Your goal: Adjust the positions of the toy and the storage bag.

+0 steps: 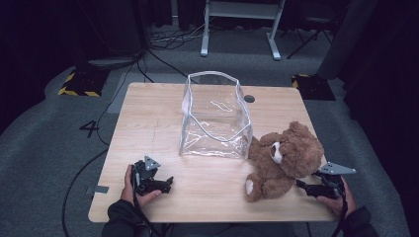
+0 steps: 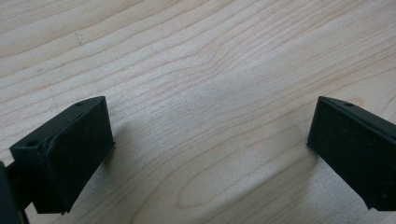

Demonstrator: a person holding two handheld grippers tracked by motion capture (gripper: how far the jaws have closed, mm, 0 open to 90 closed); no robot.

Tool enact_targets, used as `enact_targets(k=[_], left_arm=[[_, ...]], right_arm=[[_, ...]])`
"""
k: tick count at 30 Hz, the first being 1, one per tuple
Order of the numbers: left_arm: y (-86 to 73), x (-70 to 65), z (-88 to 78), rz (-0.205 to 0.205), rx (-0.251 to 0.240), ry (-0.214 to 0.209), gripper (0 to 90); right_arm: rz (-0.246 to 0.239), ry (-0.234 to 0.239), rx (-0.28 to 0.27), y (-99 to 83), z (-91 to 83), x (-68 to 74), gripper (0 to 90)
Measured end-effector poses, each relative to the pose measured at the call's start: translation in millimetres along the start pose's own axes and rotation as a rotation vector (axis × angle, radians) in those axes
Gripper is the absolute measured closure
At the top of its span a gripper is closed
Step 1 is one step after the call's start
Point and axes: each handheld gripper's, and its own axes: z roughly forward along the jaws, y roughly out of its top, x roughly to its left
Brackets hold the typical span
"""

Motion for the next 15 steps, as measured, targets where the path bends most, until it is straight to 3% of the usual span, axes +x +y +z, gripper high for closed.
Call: enact_targets(k=[10,15], left_arm=[[0.0,0.1,0.0,0.002,0.000,-0.001,0.2],[-0.5,-0.2,-0.4,0.005,-0.001,0.000,0.5]], right_arm=[[-0.002,0.003,-0.001,-1.1,-1.6,-0.1,20.9],[0.020,0.011,-0.029,-1.3,-9.0,-2.3,21.5]])
